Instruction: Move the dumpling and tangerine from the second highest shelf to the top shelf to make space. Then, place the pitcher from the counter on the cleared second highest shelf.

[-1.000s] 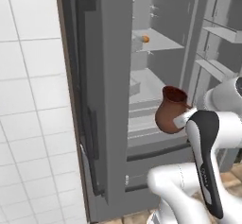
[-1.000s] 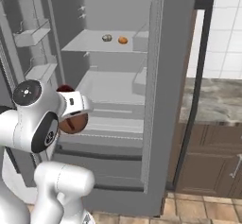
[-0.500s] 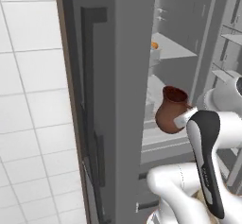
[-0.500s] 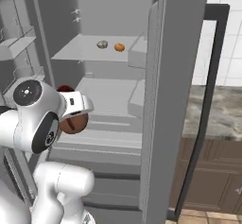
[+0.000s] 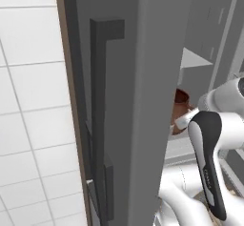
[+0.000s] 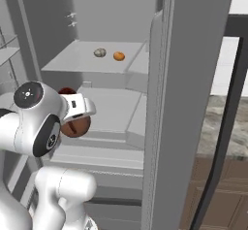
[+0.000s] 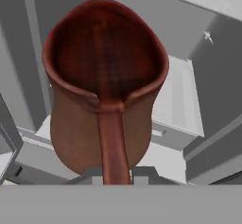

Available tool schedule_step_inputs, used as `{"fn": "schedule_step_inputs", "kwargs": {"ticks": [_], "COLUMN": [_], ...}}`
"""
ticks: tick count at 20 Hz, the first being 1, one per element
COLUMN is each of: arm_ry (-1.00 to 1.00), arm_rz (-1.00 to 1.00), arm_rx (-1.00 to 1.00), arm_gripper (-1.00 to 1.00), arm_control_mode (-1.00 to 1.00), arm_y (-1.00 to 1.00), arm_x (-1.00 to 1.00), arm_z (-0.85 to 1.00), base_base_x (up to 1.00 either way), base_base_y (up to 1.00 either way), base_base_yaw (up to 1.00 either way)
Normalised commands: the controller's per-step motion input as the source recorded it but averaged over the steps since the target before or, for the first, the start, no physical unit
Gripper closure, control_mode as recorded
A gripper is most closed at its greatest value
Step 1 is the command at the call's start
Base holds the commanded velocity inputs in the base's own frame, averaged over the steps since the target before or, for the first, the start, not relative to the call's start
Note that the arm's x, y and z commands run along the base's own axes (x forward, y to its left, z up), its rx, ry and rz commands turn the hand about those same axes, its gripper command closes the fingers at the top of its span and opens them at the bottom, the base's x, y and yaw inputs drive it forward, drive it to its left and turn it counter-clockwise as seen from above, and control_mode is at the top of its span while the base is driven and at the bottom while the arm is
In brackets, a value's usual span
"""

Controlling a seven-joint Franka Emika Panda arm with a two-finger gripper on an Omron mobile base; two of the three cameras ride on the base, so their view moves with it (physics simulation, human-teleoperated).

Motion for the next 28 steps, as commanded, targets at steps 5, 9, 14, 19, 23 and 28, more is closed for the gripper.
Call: {"fn": "schedule_step_inputs", "kwargs": {"ticks": [5,9,14,19,23,28], "arm_ry": [-0.03,-0.04,-0.01,-0.01,-0.03,-0.03], "arm_rz": [0.0,0.0,0.0,-0.02,-0.01,-0.01], "arm_rx": [0.0,0.0,0.0,0.0,0.0,0.0], "arm_gripper": [1.0,1.0,1.0,1.0,1.0,1.0], "arm_control_mode": [-1.0,-1.0,-1.0,-1.0,-1.0,-1.0], "arm_y": [-0.04,-0.04,-0.1,-0.08,-0.11,-0.02], "arm_x": [0.09,0.25,0.33,0.41,0.45,0.56], "arm_z": [-0.08,-0.28,-0.31,-0.23,-0.13,-0.09], "base_base_x": [0.17,0.0,0.0,0.0,0.0,0.0], "base_base_y": [-0.05,0.0,0.0,0.0,0.0,0.0], "base_base_yaw": [0.0,0.0,0.0,0.0,0.0,0.0]}}
